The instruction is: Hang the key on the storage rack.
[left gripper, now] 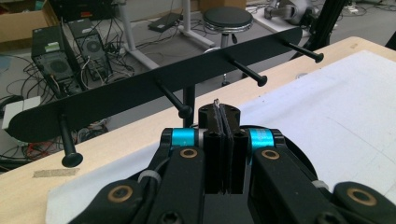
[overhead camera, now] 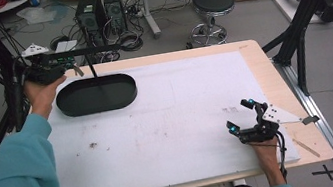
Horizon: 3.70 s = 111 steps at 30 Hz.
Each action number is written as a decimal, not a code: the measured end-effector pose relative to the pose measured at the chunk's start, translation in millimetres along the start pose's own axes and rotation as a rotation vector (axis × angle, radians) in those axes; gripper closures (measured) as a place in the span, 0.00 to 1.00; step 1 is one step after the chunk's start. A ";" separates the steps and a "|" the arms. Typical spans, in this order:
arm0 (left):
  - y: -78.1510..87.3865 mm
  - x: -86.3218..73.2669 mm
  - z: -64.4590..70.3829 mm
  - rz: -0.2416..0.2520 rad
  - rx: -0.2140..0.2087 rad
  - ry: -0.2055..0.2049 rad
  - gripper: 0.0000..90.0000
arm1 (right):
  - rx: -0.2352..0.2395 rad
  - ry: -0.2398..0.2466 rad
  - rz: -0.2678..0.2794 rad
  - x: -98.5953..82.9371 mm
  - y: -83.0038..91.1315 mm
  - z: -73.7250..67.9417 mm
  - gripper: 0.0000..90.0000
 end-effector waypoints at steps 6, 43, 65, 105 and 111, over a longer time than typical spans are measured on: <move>-2.2 0.0 -1.1 0.001 0.009 0.011 0.98 | 0.000 0.000 0.000 0.0 0.0 0.1 0.01; -12.7 -2.6 -15.8 0.011 0.052 0.077 0.98 | 0.004 -0.004 -0.002 -0.2 0.2 -0.2 0.01; 3.1 3.0 -1.1 0.090 -0.046 0.047 0.42 | 0.003 0.000 0.000 0.0 -0.1 0.1 0.01; 127.2 -172.0 96.7 0.420 -0.230 -0.013 0.02 | -0.002 0.007 0.003 0.2 0.4 -0.4 0.01; 124.5 -183.4 91.6 0.425 -0.204 0.005 0.02 | -0.003 0.008 0.003 0.2 0.4 -0.3 0.01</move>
Point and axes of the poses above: each handheld gripper's, and its own axes: y roughly backward along the jaws, x roughly out of its top, z roughly to its right, the point moved 10 cm from there along -y, roughly forward along the jaws, and after that the axes turned 8 degrees about x, right-handed, at the moved point
